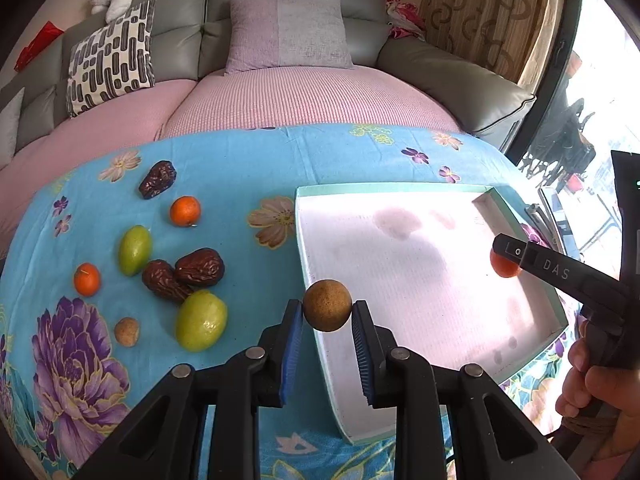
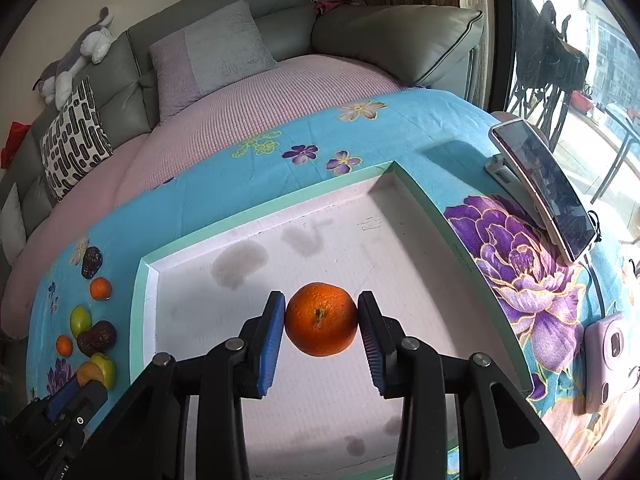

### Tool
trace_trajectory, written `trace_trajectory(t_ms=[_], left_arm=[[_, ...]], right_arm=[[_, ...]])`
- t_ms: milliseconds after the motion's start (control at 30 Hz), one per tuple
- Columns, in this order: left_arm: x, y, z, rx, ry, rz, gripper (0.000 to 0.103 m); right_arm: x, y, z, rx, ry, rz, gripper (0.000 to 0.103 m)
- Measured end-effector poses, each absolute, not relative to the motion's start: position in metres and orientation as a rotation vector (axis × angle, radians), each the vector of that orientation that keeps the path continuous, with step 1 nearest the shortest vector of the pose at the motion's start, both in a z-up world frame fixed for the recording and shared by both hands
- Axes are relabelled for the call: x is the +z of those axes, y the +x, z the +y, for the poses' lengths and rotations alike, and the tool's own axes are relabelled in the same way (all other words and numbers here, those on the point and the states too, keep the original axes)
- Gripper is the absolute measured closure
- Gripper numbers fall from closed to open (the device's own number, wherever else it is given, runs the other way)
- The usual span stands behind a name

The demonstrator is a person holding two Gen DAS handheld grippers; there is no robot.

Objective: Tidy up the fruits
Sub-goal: 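Lower both held fruits into the white tray and open both tools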

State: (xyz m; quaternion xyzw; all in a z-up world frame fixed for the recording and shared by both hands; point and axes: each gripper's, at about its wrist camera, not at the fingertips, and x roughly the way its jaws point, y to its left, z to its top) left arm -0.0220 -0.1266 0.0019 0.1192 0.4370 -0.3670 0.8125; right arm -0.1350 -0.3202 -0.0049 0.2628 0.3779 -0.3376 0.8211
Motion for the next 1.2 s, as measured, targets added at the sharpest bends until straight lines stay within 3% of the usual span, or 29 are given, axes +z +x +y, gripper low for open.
trace_trajectory(t_ms=[633,1033,1133,1200], left_arm=[[-0.057,-0.026,-0.187,-0.809,0.362,0.994,0.076],[-0.056,-0.031,-0.191,-0.798,0.410,0.966,0.075],[-0.055,-0.031,-0.191,-0.796,0.415,0.966,0.066],[-0.052,-0.032,-0.190,-0.797,0.413,0.958,0.052]], right_arm=[[-0.038,-0.113,-0.345,-0.718,0.551,0.862,0.064],[-0.036,-0.113,-0.347,-0.718,0.567,0.870,0.063],[-0.036,-0.112,-0.347,-0.720,0.561,0.871,0.063],[-0.037,-0.111,-0.347,-0.718,0.556,0.875,0.061]])
